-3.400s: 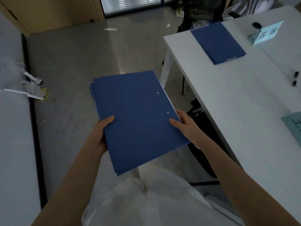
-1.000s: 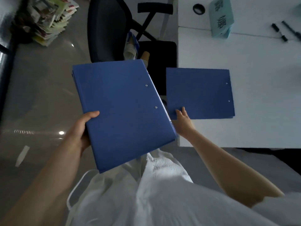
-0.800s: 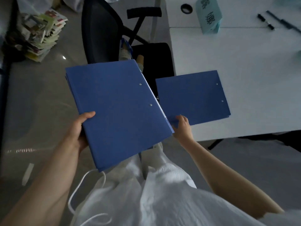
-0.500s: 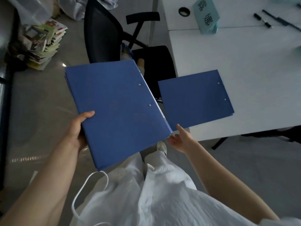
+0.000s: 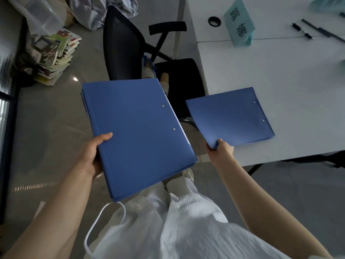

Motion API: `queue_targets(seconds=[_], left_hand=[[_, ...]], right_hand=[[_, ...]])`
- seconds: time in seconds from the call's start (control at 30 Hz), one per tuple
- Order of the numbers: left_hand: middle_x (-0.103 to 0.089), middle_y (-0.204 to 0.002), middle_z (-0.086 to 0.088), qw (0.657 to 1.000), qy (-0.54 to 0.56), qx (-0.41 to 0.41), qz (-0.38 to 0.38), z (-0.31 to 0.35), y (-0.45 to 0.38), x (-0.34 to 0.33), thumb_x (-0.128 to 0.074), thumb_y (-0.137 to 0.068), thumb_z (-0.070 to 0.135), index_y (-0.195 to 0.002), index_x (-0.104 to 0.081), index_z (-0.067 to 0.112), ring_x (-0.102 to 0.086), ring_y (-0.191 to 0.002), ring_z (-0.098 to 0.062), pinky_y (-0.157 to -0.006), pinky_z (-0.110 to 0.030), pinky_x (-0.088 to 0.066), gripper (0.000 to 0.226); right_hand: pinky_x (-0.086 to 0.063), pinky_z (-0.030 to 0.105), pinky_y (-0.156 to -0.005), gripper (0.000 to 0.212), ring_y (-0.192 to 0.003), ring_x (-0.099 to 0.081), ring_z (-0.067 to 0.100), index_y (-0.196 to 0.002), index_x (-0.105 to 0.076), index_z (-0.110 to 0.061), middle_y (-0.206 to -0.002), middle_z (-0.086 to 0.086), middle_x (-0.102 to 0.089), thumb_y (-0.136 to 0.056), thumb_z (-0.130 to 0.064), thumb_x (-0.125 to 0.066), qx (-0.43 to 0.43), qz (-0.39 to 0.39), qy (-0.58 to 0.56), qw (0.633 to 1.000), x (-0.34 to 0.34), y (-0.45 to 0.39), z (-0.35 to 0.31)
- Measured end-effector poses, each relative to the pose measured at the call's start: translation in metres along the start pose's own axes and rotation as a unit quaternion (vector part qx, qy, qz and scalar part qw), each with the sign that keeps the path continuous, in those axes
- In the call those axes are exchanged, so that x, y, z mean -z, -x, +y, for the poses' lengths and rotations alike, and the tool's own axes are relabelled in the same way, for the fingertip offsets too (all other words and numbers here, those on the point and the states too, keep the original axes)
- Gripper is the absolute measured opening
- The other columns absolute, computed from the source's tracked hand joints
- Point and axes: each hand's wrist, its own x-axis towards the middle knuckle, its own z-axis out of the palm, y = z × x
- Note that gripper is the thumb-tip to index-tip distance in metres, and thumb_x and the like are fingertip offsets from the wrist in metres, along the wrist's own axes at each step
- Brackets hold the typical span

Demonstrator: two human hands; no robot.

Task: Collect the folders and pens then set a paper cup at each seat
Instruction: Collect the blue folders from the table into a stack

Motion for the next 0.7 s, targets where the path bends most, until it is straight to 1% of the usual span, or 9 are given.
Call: queue_targets(seconds=[0.07,0.13,0.23,0.33,0.4,0.47,0.5,0.6,0.7], left_hand=[[-0.077,-0.084,0.002,1.000,0.005,0.001,-0.008,0.002,-0.002,-0.002,-0.060,-0.091,0.025,-0.102,-0.067,0.020,-0.074,-0.070,-0.016,-0.071,-0.038,-0.051,0.014],[-0.077,-0.087,0.002,1.000,0.009,-0.001,-0.015,0.006,-0.004,-0.006,-0.061,-0.090,0.027,-0.104,-0.067,0.020,-0.075,-0.073,-0.017,-0.072,-0.038,-0.052,0.017],[-0.077,-0.092,0.002,1.000,0.014,-0.007,-0.017,0.011,-0.007,-0.013,-0.062,-0.089,0.028,-0.106,-0.067,0.020,-0.075,-0.077,-0.017,-0.074,-0.038,-0.052,0.019],[-0.076,-0.106,-0.002,1.000,0.016,-0.010,-0.023,0.015,-0.011,-0.021,-0.065,-0.087,0.030,-0.114,-0.067,0.019,-0.073,-0.089,-0.020,-0.077,-0.038,-0.053,0.029],[-0.076,-0.106,-0.002,0.999,0.011,-0.015,-0.026,0.018,-0.013,-0.026,-0.065,-0.086,0.032,-0.114,-0.067,0.018,-0.072,-0.093,-0.021,-0.079,-0.038,-0.053,0.031],[-0.076,-0.103,-0.002,0.999,0.008,-0.019,-0.028,0.020,-0.014,-0.033,-0.065,-0.087,0.033,-0.110,-0.068,0.019,-0.072,-0.093,-0.022,-0.080,-0.038,-0.053,0.027],[-0.077,-0.101,-0.001,0.999,0.007,-0.020,-0.027,0.021,-0.014,-0.035,-0.065,-0.087,0.033,-0.109,-0.069,0.019,-0.072,-0.092,-0.022,-0.080,-0.038,-0.053,0.026],[-0.077,-0.098,-0.001,0.999,0.008,-0.020,-0.024,0.023,-0.014,-0.045,-0.065,-0.088,0.034,-0.107,-0.069,0.019,-0.074,-0.083,-0.019,-0.076,-0.036,-0.053,0.025],[-0.077,-0.091,0.000,0.999,0.019,-0.029,-0.021,0.023,-0.015,-0.056,-0.063,-0.090,0.034,-0.105,-0.069,0.019,-0.074,-0.076,-0.016,-0.074,-0.035,-0.052,0.022]], right_hand=[[-0.056,0.046,-0.080,0.049,-0.098,-0.059,0.025,-0.124,-0.048,-0.021,-0.110,0.000,-0.058,-0.091,0.013,-0.037,0.032,-0.034,-0.020,0.999,-0.004,0.016,-0.005],[-0.058,0.043,-0.074,0.046,-0.097,-0.059,0.024,-0.123,-0.046,-0.024,-0.109,-0.002,-0.057,-0.094,0.010,-0.038,0.045,-0.059,-0.052,0.996,-0.004,0.029,-0.011],[-0.061,0.040,-0.068,0.042,-0.095,-0.062,0.026,-0.128,-0.047,-0.021,-0.111,0.001,-0.059,-0.097,0.007,-0.039,0.031,-0.100,-0.112,0.988,-0.003,0.044,-0.020],[-0.061,0.038,-0.063,0.044,-0.090,-0.066,0.028,-0.136,-0.045,-0.018,-0.115,0.005,-0.060,-0.098,0.004,-0.041,0.008,-0.131,-0.144,0.981,0.001,0.053,-0.022],[-0.060,0.036,-0.063,0.045,-0.087,-0.071,0.024,-0.138,-0.046,-0.019,-0.119,0.004,-0.062,-0.097,0.001,-0.044,-0.013,-0.155,-0.116,0.981,0.007,0.054,-0.022],[-0.059,0.033,-0.064,0.048,-0.095,-0.069,0.021,-0.140,-0.046,-0.023,-0.127,0.000,-0.061,-0.097,-0.001,-0.045,-0.031,-0.196,-0.061,0.978,0.014,0.049,-0.024],[-0.059,0.032,-0.063,0.049,-0.095,-0.070,0.019,-0.140,-0.045,-0.024,-0.126,-0.003,-0.063,-0.097,-0.001,-0.045,-0.036,-0.219,-0.028,0.975,0.017,0.048,-0.026],[-0.058,0.032,-0.060,0.051,-0.086,-0.072,0.017,-0.141,-0.044,-0.027,-0.119,-0.004,-0.066,-0.097,-0.001,-0.043,-0.025,-0.301,0.082,0.950,0.018,0.046,-0.037],[-0.058,0.034,-0.063,0.049,-0.092,-0.070,0.019,-0.138,-0.047,-0.030,-0.123,-0.003,-0.065,-0.097,-0.002,-0.044,-0.028,-0.366,0.169,0.915,0.011,0.042,-0.054]])
